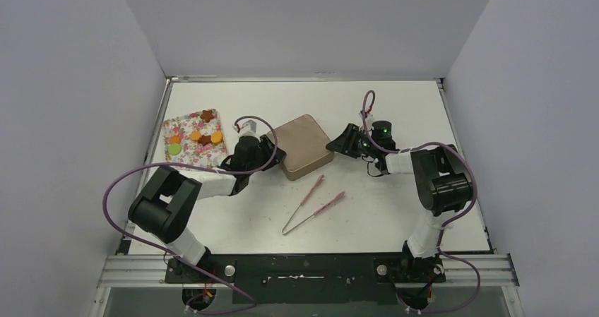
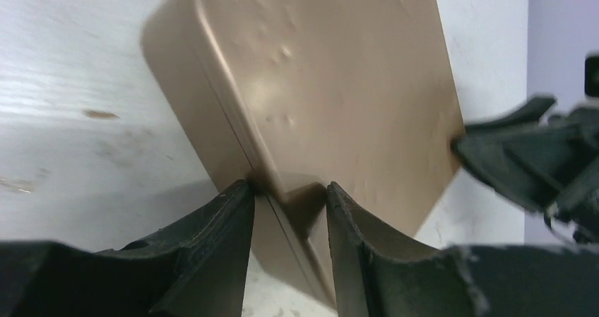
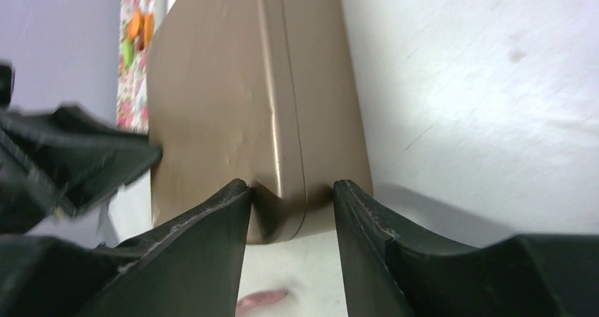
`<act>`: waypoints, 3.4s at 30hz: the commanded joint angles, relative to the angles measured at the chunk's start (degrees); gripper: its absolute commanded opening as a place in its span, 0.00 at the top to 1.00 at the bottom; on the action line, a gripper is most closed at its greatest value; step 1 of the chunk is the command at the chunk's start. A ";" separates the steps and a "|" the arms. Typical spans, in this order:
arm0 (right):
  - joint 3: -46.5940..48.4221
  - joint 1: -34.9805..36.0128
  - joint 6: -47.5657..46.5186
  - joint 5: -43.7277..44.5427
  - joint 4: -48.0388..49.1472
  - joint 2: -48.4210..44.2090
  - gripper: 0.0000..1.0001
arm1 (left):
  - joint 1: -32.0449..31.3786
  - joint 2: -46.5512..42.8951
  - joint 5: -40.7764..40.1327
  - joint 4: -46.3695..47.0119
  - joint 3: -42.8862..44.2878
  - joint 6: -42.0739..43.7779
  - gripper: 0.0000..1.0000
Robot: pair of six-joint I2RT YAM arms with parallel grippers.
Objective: Pack the cookies
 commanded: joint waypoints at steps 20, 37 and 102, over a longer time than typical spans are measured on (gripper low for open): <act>4.80 -3.97 3.22 3.84 3.11 1.15 0.27 | 8.32 -0.67 1.29 8.81 0.69 -0.32 0.39; 5.41 -3.49 3.61 3.97 4.55 6.81 0.40 | 8.49 10.08 5.16 7.74 5.13 -0.44 0.61; -2.48 5.83 -30.37 71.95 -51.06 -82.22 0.00 | 6.72 -92.31 -34.81 -36.95 -7.75 38.32 0.03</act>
